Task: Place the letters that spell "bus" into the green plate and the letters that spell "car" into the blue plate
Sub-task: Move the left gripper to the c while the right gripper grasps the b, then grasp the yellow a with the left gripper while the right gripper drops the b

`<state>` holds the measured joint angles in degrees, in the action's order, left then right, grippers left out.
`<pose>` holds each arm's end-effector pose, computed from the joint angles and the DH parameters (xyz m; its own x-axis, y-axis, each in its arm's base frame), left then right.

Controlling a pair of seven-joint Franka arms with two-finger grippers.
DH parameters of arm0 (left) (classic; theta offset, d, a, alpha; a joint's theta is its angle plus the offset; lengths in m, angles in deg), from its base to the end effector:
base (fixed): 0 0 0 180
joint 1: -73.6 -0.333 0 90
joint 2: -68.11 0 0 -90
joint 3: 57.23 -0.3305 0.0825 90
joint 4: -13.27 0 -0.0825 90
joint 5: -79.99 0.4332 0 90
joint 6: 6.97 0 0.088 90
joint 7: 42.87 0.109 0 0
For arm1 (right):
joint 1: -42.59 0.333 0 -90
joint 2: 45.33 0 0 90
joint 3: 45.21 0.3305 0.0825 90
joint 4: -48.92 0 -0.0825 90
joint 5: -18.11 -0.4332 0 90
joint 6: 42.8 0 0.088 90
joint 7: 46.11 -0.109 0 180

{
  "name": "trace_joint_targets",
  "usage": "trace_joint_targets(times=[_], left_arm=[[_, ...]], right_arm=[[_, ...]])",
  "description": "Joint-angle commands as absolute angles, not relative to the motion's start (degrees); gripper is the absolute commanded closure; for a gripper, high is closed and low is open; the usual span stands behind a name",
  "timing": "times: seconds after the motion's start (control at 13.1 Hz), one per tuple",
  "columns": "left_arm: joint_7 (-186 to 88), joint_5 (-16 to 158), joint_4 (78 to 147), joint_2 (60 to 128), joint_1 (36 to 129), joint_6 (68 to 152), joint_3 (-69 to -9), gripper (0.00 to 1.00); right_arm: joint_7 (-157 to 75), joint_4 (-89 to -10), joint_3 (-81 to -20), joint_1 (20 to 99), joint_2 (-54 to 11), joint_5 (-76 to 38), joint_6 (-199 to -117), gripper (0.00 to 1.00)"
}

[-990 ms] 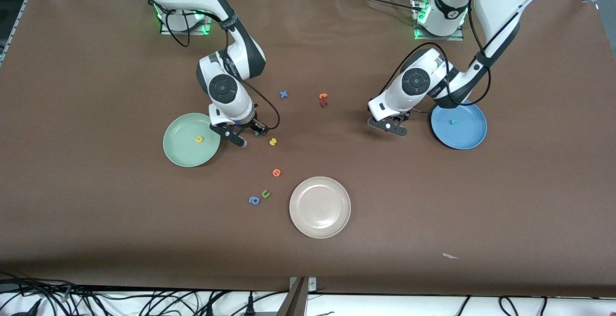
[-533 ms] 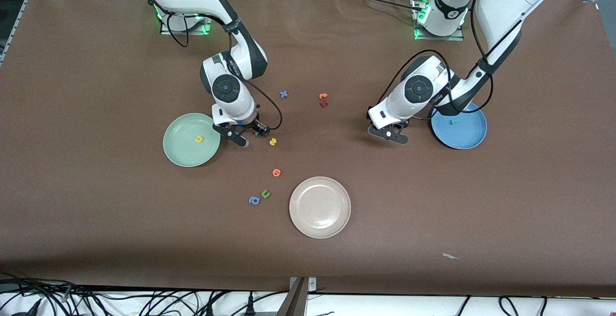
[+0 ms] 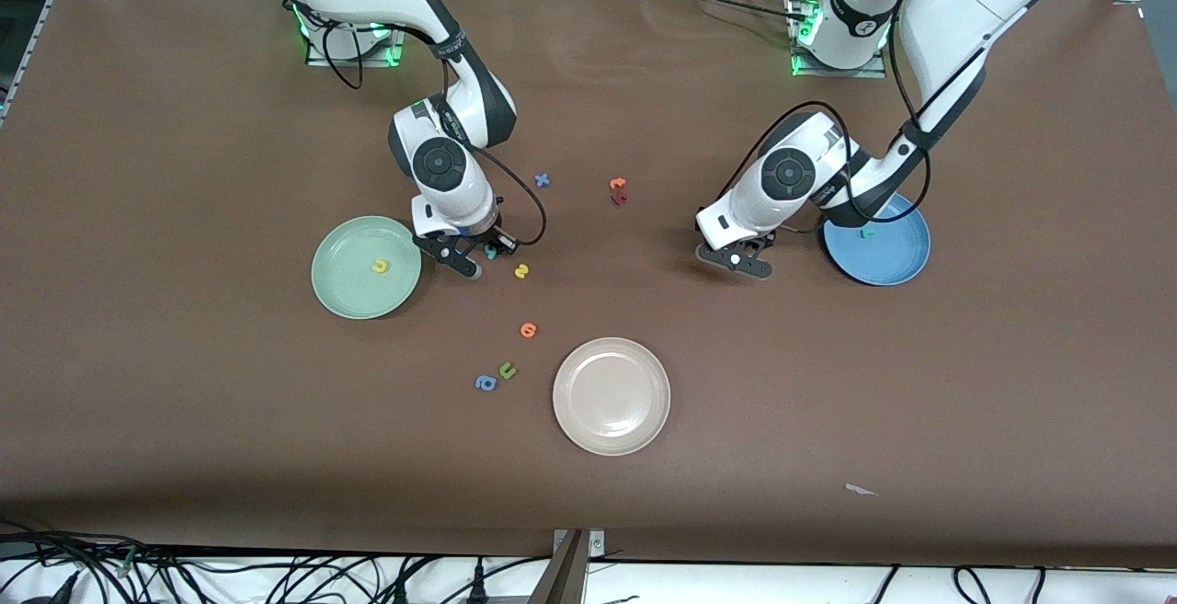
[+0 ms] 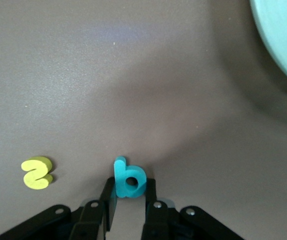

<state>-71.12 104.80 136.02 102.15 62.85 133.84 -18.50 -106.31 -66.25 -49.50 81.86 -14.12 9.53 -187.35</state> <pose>0.5070 -0.2913 0.1409 0.9497 -0.2861 -0.1271 -0.2786 -0.9576 0.0731 0.5213 0.3627 0.1470 0.8495 -0.5248 -0.0539 -0.5253 -0.8509 0.0049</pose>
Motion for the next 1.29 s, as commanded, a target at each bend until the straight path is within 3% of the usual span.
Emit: trace_joint_targets(times=[0.0, 0.15, 0.38, 0.53, 0.84, 1.07, 1.14, 1.22], left_arm=[[-72.8, 107.1, 134.9, 102.8, 64.2, 134.0, -19.7, 0.39], [-72.9, 107.1, 135.0, 102.8, 64.2, 133.8, -19.7, 0.41], [-72.9, 107.1, 135.0, 102.7, 64.1, 133.6, -19.6, 0.59], [-72.9, 107.1, 134.9, 102.7, 64.1, 133.5, -19.7, 0.66], [-73.0, 107.1, 135.0, 102.8, 64.1, 133.2, -19.6, 0.69], [-73.8, 107.0, 135.0, 102.7, 64.0, 133.1, -19.6, 0.83], [-73.9, 107.0, 134.9, 102.7, 64.0, 133.1, -19.6, 0.83], [-74.0, 107.0, 134.8, 102.5, 63.8, 133.1, -19.6, 0.83]], right_arm=[[-106.1, -66.7, -50.4, 82.3, -16.4, 10.2, -186.5, 0.83], [-102.0, -65.6, -52.6, 82.2, -18.9, 10.4, -180.5, 0.83], [-90.7, -65.3, -58.5, 82.2, -23.0, 10.3, -171.7, 0.83], [-82.4, -65.3, -62.6, 82.1, -24.7, 10.1, -167.7, 0.83], [-70.9, -68.4, -68.0, 81.7, -24.1, 9.4, -167.1, 0.83], [-64.2, -71.1, -68.8, 78.5, -22.6, 9.4, -168.8, 0.82], [-61.7, -71.7, -68.8, 77.3, -22.1, 9.3, -169.5, 0.78], [-60.3, -71.8, -68.8, 76.6, -21.8, 8.7, -169.7, 0.47]])
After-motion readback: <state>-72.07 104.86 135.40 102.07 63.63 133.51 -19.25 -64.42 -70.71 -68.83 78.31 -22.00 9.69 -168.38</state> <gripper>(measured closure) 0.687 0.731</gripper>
